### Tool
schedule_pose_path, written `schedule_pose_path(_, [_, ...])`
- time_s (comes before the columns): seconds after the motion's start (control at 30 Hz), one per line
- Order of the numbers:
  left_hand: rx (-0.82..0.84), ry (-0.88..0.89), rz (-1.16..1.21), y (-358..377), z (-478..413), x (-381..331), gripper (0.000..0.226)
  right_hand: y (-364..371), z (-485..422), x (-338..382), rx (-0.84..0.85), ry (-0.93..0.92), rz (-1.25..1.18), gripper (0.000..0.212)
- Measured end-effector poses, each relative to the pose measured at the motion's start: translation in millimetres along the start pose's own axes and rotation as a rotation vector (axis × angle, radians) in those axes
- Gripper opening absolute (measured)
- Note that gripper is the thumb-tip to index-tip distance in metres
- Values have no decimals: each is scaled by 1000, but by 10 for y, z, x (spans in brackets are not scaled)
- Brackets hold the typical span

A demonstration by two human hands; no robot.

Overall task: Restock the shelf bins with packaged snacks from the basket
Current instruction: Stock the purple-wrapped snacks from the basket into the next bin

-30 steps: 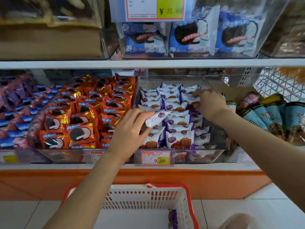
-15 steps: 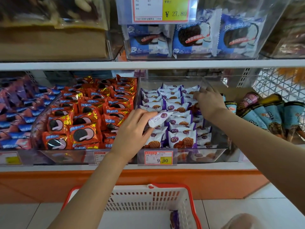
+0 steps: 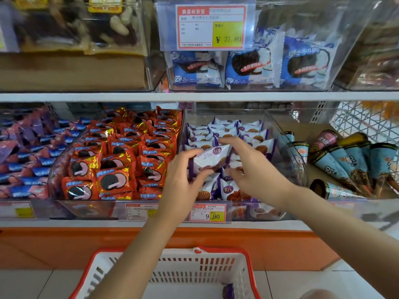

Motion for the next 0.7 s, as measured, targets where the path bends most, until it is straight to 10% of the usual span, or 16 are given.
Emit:
schedule_pose_path(0.23, [-274, -255, 414, 84, 80, -272, 35, -32, 65, 41, 23, 139, -386, 57])
schedule_pose_path(0.53, [-15, -83, 196, 36, 19, -323, 34, -144, 120, 8, -15, 13, -109, 43])
schedule_pose_path(0.7, [-1, 298, -387, -103, 19, 40, 26, -298, 102, -259, -193, 93, 92, 47])
Point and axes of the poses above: each hand's wrist, its own z-axis away from the middle knuckle, its own y-axis out of the palm, x = y × z, the point moved 1 cm from there along -z, towards the middle knuckle, and after that the axes turned 1 degree about -z, right-handed, at the moved point
